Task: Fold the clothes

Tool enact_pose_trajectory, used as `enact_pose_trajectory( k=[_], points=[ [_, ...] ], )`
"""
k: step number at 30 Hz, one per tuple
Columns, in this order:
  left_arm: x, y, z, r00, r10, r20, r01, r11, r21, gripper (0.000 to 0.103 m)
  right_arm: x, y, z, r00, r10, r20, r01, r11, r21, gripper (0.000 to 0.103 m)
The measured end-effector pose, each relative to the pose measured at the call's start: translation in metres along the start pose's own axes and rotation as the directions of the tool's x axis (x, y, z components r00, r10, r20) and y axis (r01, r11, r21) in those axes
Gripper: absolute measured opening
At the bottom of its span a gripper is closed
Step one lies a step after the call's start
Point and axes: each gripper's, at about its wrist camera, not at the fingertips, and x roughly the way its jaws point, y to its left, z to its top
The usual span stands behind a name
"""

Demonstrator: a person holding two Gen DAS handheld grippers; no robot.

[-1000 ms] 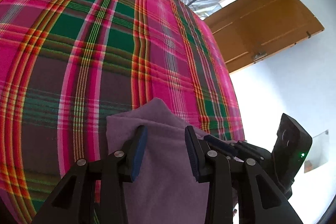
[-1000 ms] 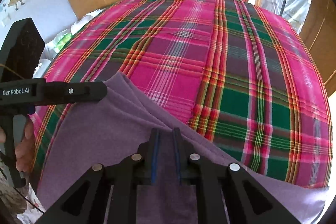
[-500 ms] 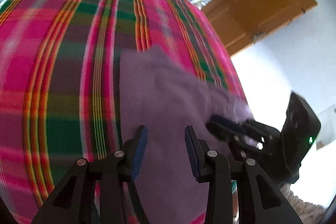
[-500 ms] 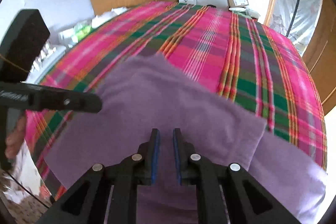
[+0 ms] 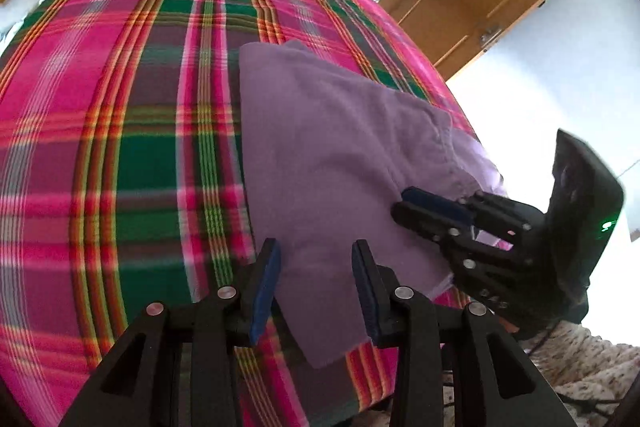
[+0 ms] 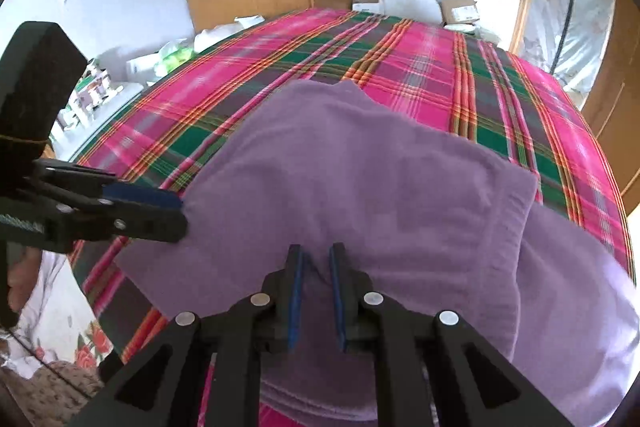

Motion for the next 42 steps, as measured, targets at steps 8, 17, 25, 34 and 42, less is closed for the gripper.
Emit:
enact_pose_trajectory(
  k=[8,17,25,34,42],
  points=[
    [-0.008,0.008,-0.022,1.0,-0.001,-0.002,0.001,1.0,-0.014,0.038,0.001,0.023,-0.026,1.0,-0.01,0.019,0.01,0.999,-0.03,0.016],
    [-0.016,0.01,-0.034,1.0,-0.018,0.004,0.018,0.999,-0.042,0.038,-0.004,0.042,-0.036,0.999,0.015,0.043,-0.012,0.998,-0.066,0.016],
    [-0.024,0.01,-0.04,1.0,0.012,-0.016,-0.012,1.0,-0.022,0.038,-0.013,0.054,-0.035,0.996,0.026,0.086,-0.02,0.997,-0.073,0.017],
    [-0.045,0.032,-0.018,0.996,-0.033,0.081,0.041,0.995,-0.095,0.04,-0.009,0.084,-0.031,0.985,0.113,0.128,-0.095,0.986,-0.14,0.053],
    [-0.019,0.041,0.005,0.994,-0.096,0.053,0.103,0.981,-0.167,0.046,0.009,0.108,-0.035,0.992,0.024,0.124,0.004,0.976,-0.218,0.056]
  ],
)
